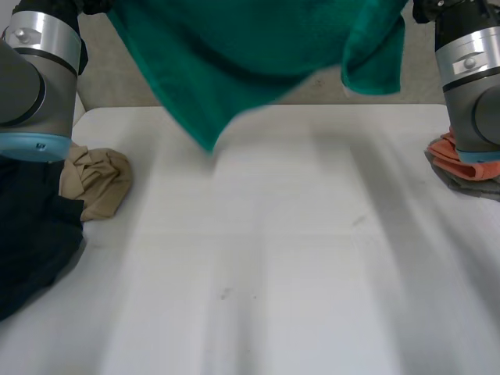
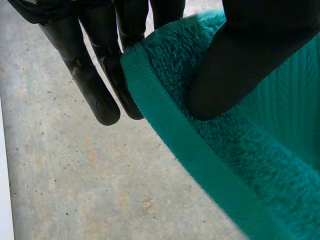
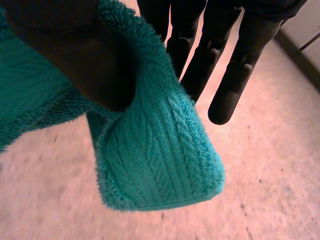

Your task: Fold the laundry.

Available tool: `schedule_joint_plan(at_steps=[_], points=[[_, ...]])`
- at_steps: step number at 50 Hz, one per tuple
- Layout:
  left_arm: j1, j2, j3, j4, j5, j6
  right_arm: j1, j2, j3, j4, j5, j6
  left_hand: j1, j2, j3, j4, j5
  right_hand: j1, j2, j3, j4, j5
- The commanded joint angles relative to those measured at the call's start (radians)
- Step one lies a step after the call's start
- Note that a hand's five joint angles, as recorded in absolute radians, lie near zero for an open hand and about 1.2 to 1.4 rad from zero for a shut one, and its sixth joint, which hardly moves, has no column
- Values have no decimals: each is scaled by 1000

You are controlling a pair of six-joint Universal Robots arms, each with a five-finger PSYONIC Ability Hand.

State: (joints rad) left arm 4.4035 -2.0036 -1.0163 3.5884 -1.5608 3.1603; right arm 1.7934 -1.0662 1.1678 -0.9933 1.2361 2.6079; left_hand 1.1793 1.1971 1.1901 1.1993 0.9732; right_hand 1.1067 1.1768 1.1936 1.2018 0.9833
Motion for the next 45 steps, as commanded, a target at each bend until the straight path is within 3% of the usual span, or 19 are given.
schedule_joint_plan(at_steps=[1,9,13,14,17,20,22,26,29,36,45], points=[[-2,57,-220,-88,2,7,-60,-18,159,7,-118,97,217,199,206,197,249,290,219,203,194,238],[-21,45,-522,-91,57,15,-160,3,424,111,-355,44,217,199,206,197,249,290,219,203,194,238],[-18,26,-620,-83,73,20,-215,20,553,104,-483,-38,217,199,206,197,249,2,-68,-85,-93,-49],[-18,25,-645,-83,77,21,-229,23,588,101,-518,-84,217,199,206,197,249,-208,-278,-295,-303,-259],[-18,29,-668,-83,90,23,-243,17,618,111,-540,-153,217,199,206,197,249,-517,-587,-604,-612,-568],[-15,49,-683,-88,107,24,-243,-9,622,175,-485,-204,217,199,206,197,249,-691,-761,-778,-786,-742],[-12,75,-691,-91,113,24,-230,-50,601,257,-405,-192,217,199,206,197,249,-820,-890,-907,-915,-871],[-1,121,-699,-100,117,26,-213,-145,517,430,-259,-83,217,199,206,197,249,-926,-996,-1013,-1021,-977],[2,167,-709,-109,119,35,-219,-205,391,630,-163,94,217,199,206,197,249,-932,-1002,-1019,-1027,-983],[-2,246,-709,-108,140,73,-221,-123,123,1028,-87,297,217,199,206,197,249,-932,-1002,-1019,-1027,-983],[-29,319,-679,-111,172,102,-195,87,-246,1443,-73,368,217,199,206,197,249,-912,-982,-999,-1007,-963]])
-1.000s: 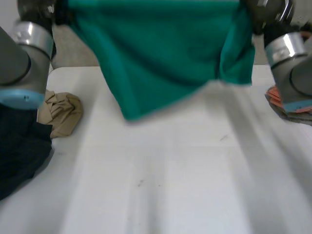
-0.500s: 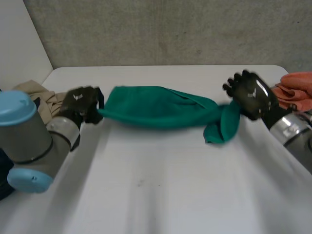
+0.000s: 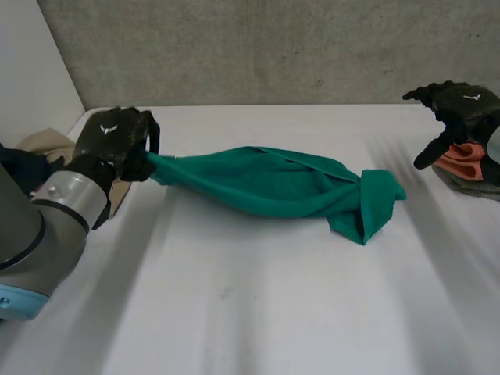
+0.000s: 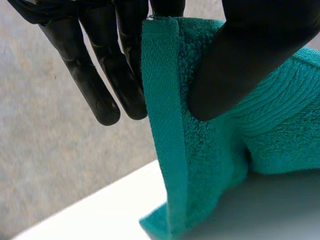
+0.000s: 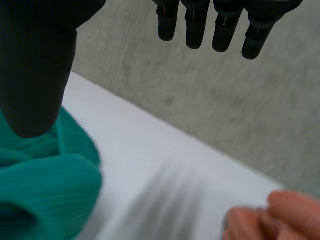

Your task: Fold the laundry.

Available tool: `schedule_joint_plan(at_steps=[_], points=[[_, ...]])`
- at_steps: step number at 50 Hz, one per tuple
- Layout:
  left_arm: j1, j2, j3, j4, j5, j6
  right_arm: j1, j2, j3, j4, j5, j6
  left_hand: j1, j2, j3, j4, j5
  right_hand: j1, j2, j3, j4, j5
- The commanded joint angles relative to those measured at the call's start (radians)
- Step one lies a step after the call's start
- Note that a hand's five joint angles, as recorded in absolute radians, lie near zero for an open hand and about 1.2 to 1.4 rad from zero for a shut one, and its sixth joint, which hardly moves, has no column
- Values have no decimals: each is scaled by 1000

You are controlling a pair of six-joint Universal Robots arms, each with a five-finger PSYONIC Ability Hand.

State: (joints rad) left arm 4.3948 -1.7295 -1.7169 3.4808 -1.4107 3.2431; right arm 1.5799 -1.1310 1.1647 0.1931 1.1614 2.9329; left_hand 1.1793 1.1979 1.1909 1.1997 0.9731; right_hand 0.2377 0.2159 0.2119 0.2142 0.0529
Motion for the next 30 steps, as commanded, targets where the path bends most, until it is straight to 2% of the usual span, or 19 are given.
schedule_joint_plan(at_steps=[1,4,8,12,15,16,18,19,20,23,27,28,30], points=[[-27,54,31,-3,28,26,34,196,-299,291,9,72,217,198,205,197,249,-34,-12,-8,-10,-24],[-37,67,46,-8,33,38,73,276,-376,348,44,109,217,198,205,197,249,-22,0,4,1,-12],[-44,73,62,-28,30,41,129,349,-401,378,99,88,217,198,205,197,249,-22,0,4,1,-12],[-46,71,71,-42,32,43,193,410,-395,358,182,26,217,198,205,197,249,-28,-6,-2,-4,-18],[-46,68,72,-43,29,43,232,456,-399,307,276,-35,217,198,205,197,249,1,23,27,25,11],[-44,67,72,-43,30,43,247,473,-405,274,326,-67,217,198,205,197,249,176,198,202,199,186],[-43,65,74,-42,32,43,261,482,-413,234,374,-101,217,198,205,197,249,543,565,569,566,553],[-41,64,76,-42,32,43,267,484,-416,208,398,-119,217,198,205,197,249,826,848,852,850,837],[-38,53,82,-42,32,44,272,470,-421,156,424,-138,217,198,205,197,249,1155,1177,1181,1179,1166],[-26,25,100,-39,29,49,282,426,-412,18,426,-156,217,198,205,197,249,1159,1180,1184,1182,1169],[6,-33,180,1,16,67,288,297,-330,-295,412,-159,217,198,205,197,249,1159,1180,1184,1182,1169],[18,-57,232,32,-3,73,287,242,-280,-474,403,-156,217,198,205,197,249,1159,1180,1184,1182,1169],[32,-79,295,70,-40,75,284,196,-228,-674,388,-156,217,198,205,197,249,1159,1180,1184,1182,1169]])
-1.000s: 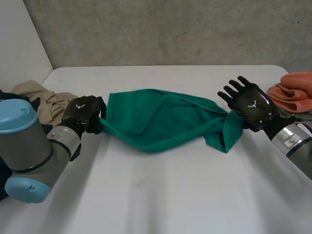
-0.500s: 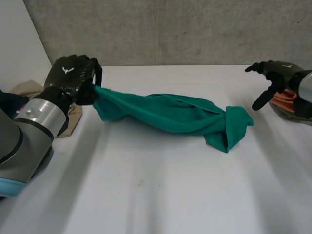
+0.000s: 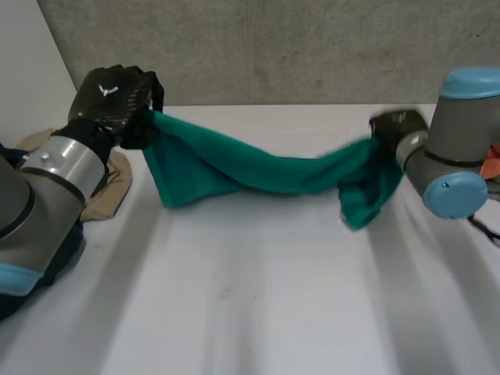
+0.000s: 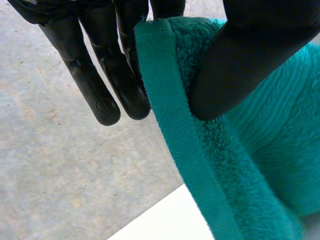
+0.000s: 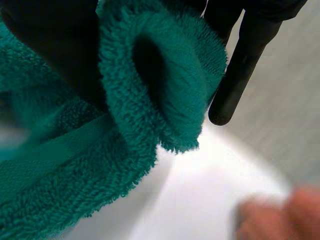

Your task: Fold the laundry.

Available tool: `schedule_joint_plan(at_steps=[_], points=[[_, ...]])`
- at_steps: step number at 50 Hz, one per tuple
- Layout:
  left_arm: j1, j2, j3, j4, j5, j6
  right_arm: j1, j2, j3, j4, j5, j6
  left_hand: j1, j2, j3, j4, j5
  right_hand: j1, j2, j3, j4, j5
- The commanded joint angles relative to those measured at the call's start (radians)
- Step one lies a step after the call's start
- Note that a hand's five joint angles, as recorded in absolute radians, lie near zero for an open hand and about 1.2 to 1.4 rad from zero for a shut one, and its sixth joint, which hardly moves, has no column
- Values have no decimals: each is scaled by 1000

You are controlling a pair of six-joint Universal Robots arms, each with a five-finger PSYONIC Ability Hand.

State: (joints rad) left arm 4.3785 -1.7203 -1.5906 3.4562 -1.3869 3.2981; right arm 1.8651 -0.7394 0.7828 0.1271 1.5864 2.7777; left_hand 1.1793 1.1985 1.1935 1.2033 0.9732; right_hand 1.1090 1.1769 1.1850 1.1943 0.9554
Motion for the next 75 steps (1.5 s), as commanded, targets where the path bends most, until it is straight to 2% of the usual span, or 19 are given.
schedule_joint_plan(at_steps=[1,2,5,7,13,17,20,24,27,31,34,35,37,43,50,54,62,69,75], points=[[53,-99,199,110,-84,20,-3,-216,180,-709,-46,-1,217,198,203,193,249,287,219,211,202,266],[68,-116,263,148,-134,17,-6,-248,228,-898,-63,0,217,198,203,193,249,287,219,211,202,266],[102,-139,383,211,-222,0,-17,-284,308,-1172,-114,9,217,198,203,193,249,287,219,211,202,266],[108,-145,438,213,-241,-27,-32,-296,334,-1207,-147,28,217,198,203,193,249,287,219,211,202,266],[102,-139,400,109,-163,-127,-66,-288,389,-1100,-207,129,217,198,203,193,249,287,219,211,202,266],[89,-134,220,44,-115,-152,-109,-262,470,-1008,-291,187,217,198,203,193,249,287,219,211,202,266],[87,-137,115,52,-110,-140,-138,-249,533,-971,-341,189,217,198,203,193,249,287,219,211,202,266],[84,-142,-85,87,-112,-88,-193,-226,672,-891,-433,131,217,198,203,193,249,287,219,211,202,266],[82,-142,-170,109,-106,-55,-216,-224,736,-838,-470,66,217,198,203,193,249,287,219,211,202,266],[79,-130,-284,121,-69,-26,-268,-251,815,-712,-543,-105,217,198,203,193,249,287,219,211,202,266],[76,-108,-319,120,-43,-22,-290,-285,828,-621,-562,-159,217,198,203,193,249,-38,-105,-114,-123,-59],[73,-85,-337,118,-31,-22,-299,-308,828,-553,-568,-170,217,198,203,193,249,-408,-476,-484,-493,-429],[72,-64,-353,116,-18,-20,-308,-331,819,-476,-566,-170,217,198,203,193,249,-678,-746,-754,-763,-699],[70,14,-388,90,2,-19,-357,-419,707,-159,-530,-139,217,198,203,193,249,-907,-975,-983,-993,-928],[69,59,-396,58,3,-18,-380,-446,494,158,-456,21,217,198,203,193,249,-908,-976,-984,-993,-929],[69,68,-391,44,2,-12,-362,-445,403,259,-410,94,217,198,203,193,249,-896,-964,-972,-982,-917],[67,83,-390,41,-3,23,-264,-423,346,233,-270,164,217,198,203,193,249,-896,-964,-972,-982,-917],[67,97,-391,43,-3,31,-181,-390,406,227,-151,233,217,198,203,193,249,-902,-970,-978,-987,-923],[73,100,-390,46,0,28,-115,-342,512,88,-74,376,217,198,203,193,249,-905,-973,-981,-990,-926]])
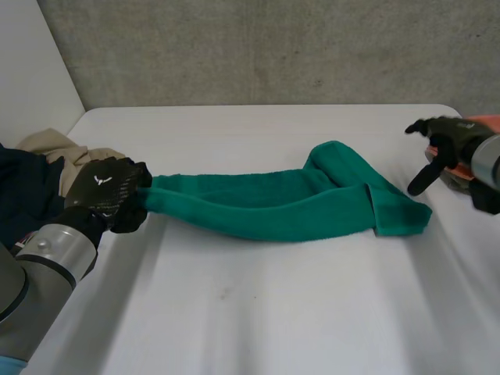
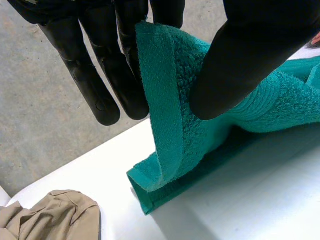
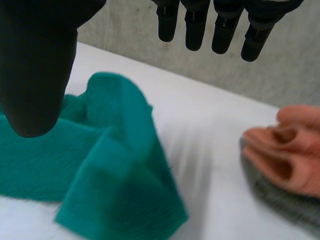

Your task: Fold the laundry.

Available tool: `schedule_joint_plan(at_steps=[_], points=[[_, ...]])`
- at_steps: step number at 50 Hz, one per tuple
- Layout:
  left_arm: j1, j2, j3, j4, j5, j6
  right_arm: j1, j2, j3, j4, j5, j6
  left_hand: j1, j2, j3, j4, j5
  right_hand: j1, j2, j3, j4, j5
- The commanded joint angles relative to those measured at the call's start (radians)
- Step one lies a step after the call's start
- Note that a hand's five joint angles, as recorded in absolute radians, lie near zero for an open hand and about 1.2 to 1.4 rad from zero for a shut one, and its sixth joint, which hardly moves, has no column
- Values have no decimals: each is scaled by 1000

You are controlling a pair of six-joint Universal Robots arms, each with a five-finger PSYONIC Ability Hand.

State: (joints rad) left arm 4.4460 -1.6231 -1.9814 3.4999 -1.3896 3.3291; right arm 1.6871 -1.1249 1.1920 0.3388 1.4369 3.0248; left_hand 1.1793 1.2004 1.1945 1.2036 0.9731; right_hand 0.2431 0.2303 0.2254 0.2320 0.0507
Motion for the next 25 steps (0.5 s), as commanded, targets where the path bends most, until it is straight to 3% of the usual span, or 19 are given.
schedule_joint_plan(at_steps=[1,10,25], points=[[6,2,1,2,3,-5,69,51,112,-147,85,138,217,196,202,193,249,-33,-21,-16,-22,-16],[4,-1,0,2,4,-5,135,223,84,-383,217,169,217,196,202,193,249,113,126,131,124,131],[15,3,1,4,4,-6,167,438,-109,-385,295,174,217,196,202,193,249,436,449,454,447,454]])
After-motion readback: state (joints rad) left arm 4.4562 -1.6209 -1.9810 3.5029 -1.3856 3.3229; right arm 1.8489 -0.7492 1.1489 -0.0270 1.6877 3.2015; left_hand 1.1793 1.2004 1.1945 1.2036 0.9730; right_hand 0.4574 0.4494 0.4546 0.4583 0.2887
